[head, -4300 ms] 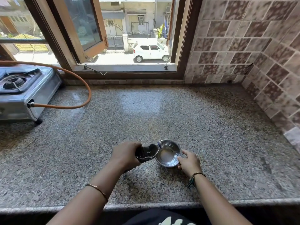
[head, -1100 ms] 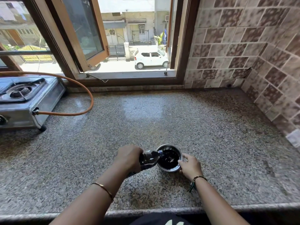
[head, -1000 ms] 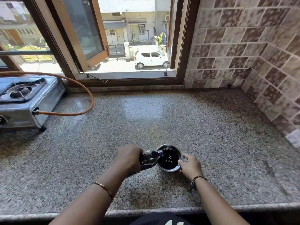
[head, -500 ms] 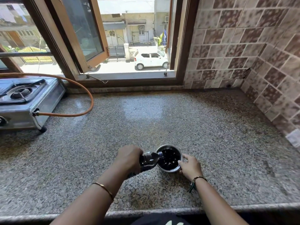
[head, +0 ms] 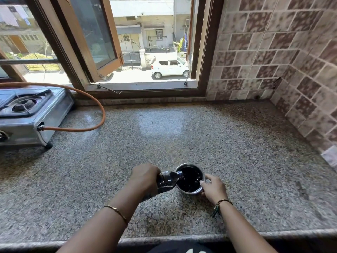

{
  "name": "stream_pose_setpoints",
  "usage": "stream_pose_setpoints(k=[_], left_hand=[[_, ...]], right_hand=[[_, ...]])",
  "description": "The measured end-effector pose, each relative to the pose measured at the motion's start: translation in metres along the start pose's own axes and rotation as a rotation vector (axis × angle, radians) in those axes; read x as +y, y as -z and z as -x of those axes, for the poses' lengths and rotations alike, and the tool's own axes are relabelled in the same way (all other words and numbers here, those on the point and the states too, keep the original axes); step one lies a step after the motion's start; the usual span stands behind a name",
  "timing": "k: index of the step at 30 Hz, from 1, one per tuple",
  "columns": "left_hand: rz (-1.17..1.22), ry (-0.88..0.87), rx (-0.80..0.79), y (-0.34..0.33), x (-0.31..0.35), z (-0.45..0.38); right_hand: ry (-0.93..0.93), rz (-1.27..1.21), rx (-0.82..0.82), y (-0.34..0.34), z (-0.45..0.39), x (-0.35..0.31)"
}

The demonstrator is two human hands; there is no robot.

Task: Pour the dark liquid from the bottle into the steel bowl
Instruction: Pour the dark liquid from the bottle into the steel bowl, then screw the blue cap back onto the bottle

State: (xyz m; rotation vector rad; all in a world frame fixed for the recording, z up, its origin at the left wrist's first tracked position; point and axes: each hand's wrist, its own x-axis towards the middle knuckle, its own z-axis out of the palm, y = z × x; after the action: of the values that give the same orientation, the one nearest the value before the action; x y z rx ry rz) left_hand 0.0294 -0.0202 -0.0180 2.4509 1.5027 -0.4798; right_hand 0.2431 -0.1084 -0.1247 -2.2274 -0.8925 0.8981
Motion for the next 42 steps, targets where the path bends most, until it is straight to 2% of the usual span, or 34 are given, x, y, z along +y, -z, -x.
stream_pose_setpoints(k=[10,14,17,21,27,31,34,37,42], left_hand=[[-0.024,-0.003,0.025,-0.007,0.002,-0.003],[-0.009,-0.013,0.073,-0.013,0.002,-0.002],[0.047,-0.025,0.126,-0.019,0.002,-0.001],[0.157,-0.029,0.176,-0.022,-0.001,-0.001],[0.423,0.011,0.214,-0.017,-0.004,-0.001],[0.735,0.006,0.195,-0.015,-0.003,-0.005],[0.958,-0.022,0.225,-0.022,0.000,-0.012],[1.078,-0.054,0.233,-0.024,0.002,-0.012],[1.255,-0.102,0.220,-0.028,-0.002,-0.010]], right_hand=[[0.019,-0.009,-0.006,0.007,0.002,0.000],[0.051,0.013,0.116,0.017,0.002,0.000],[0.058,0.136,0.185,0.026,-0.001,0.008],[0.027,0.267,0.150,0.025,-0.001,0.023],[0.032,0.144,0.206,0.033,0.001,-0.002],[0.266,-0.043,0.156,0.055,0.012,-0.073],[0.474,-0.125,0.000,0.068,0.034,-0.128],[0.642,0.012,-0.130,0.066,0.048,-0.161],[0.815,0.243,-0.199,0.055,0.054,-0.178]])
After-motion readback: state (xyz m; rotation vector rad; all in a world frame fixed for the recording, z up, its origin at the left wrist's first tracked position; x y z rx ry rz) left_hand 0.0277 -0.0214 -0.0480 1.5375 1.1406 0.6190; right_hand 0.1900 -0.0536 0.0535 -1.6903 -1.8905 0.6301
